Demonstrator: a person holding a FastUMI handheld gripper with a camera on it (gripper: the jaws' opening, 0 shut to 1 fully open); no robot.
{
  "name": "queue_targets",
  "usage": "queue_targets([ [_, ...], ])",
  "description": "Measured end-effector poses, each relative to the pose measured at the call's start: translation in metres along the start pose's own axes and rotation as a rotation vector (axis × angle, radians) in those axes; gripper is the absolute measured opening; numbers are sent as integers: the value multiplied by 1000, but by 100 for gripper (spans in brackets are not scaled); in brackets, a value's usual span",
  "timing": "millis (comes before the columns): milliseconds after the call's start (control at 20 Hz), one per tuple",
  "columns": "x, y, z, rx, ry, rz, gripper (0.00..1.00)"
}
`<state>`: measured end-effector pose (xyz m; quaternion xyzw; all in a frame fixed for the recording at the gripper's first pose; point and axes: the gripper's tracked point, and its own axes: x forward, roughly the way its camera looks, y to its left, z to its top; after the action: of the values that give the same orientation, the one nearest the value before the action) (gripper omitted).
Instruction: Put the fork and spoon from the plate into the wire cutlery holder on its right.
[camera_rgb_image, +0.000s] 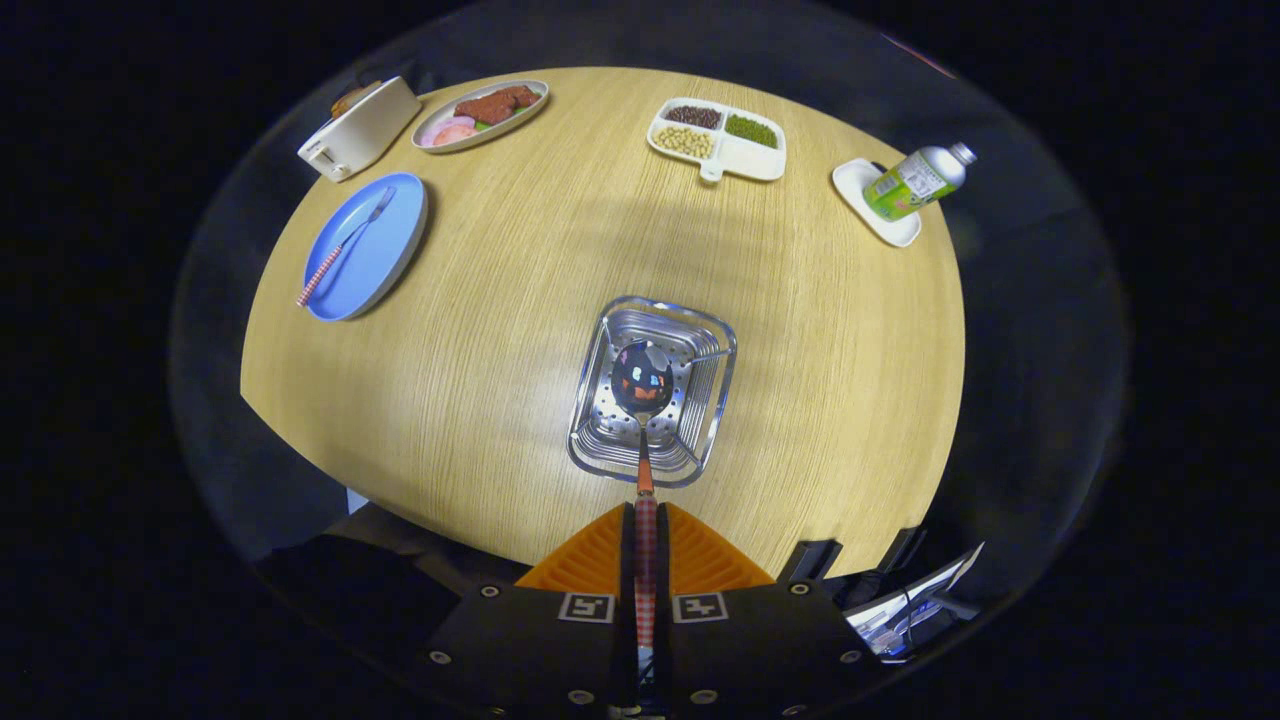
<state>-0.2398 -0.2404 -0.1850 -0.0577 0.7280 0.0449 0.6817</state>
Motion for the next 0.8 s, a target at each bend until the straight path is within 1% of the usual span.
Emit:
queue_targets([
  [200,6,-6,11,7,36,17,9],
  [350,5,-10,27,41,9,23,12],
  [450,2,-9,39,66,-41,28,13],
  [550,-9,1,60,123,-141,65,13],
  [650,-27,19,89,174,-299,133,15],
  [700,-40,28,102,188,-376,163,23],
  [800,-66,49,125,198,-532,201,36],
])
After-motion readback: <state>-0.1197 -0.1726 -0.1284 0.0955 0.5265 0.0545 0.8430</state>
